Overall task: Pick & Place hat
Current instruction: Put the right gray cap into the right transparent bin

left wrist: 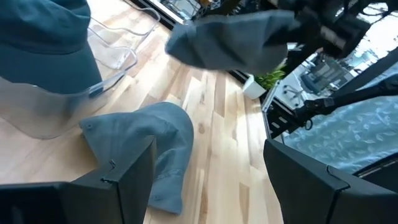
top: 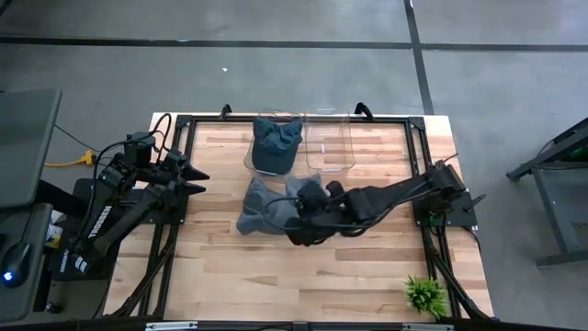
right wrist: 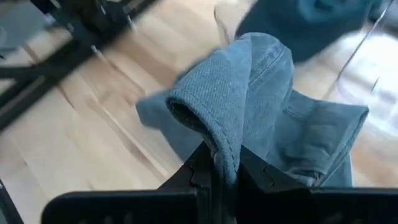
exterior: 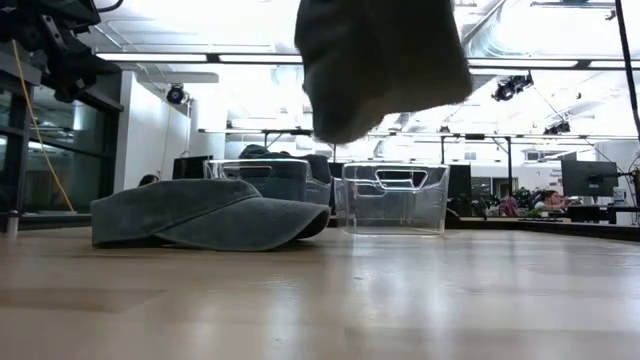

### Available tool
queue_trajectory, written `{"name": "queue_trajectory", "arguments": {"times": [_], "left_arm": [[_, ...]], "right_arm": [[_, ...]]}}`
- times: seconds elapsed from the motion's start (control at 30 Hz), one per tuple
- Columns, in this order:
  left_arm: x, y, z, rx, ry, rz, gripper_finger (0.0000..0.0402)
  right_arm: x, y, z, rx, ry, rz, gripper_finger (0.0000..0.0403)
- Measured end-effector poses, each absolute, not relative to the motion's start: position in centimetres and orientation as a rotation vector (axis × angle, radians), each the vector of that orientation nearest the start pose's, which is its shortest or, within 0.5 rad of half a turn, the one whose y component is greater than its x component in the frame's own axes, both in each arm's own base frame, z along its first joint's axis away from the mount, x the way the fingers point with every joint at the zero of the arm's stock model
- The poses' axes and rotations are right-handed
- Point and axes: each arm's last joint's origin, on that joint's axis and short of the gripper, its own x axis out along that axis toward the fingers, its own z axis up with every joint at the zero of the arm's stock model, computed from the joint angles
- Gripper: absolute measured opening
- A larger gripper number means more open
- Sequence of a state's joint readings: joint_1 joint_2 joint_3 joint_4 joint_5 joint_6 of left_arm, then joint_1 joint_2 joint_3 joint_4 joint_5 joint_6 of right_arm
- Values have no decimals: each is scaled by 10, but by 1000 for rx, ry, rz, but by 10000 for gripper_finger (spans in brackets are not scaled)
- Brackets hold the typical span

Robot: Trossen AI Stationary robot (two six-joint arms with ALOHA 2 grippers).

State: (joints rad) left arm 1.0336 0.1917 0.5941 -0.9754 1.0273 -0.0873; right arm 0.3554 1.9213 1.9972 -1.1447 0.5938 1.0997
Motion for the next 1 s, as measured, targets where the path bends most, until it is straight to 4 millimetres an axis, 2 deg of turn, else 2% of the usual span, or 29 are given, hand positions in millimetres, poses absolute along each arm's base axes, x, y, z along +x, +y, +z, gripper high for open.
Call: {"name": "queue_trajectory", "arguments": {"times": [0.13,0.33,0.5,0.7,1.0], "left_arm": [[38,15,261,-575,292,14,272],[39,17,263,-591,272,20,272],[42,21,270,-601,227,12,272],[49,33,282,-598,169,-25,272],[64,57,299,-557,101,-92,272]], "right_arm": [[365,118,370,500,636,-660,23],[353,113,382,440,625,-639,23],[342,108,376,424,603,-641,23],[319,99,367,466,430,-525,23],[271,81,345,499,-4,-314,23]]}}
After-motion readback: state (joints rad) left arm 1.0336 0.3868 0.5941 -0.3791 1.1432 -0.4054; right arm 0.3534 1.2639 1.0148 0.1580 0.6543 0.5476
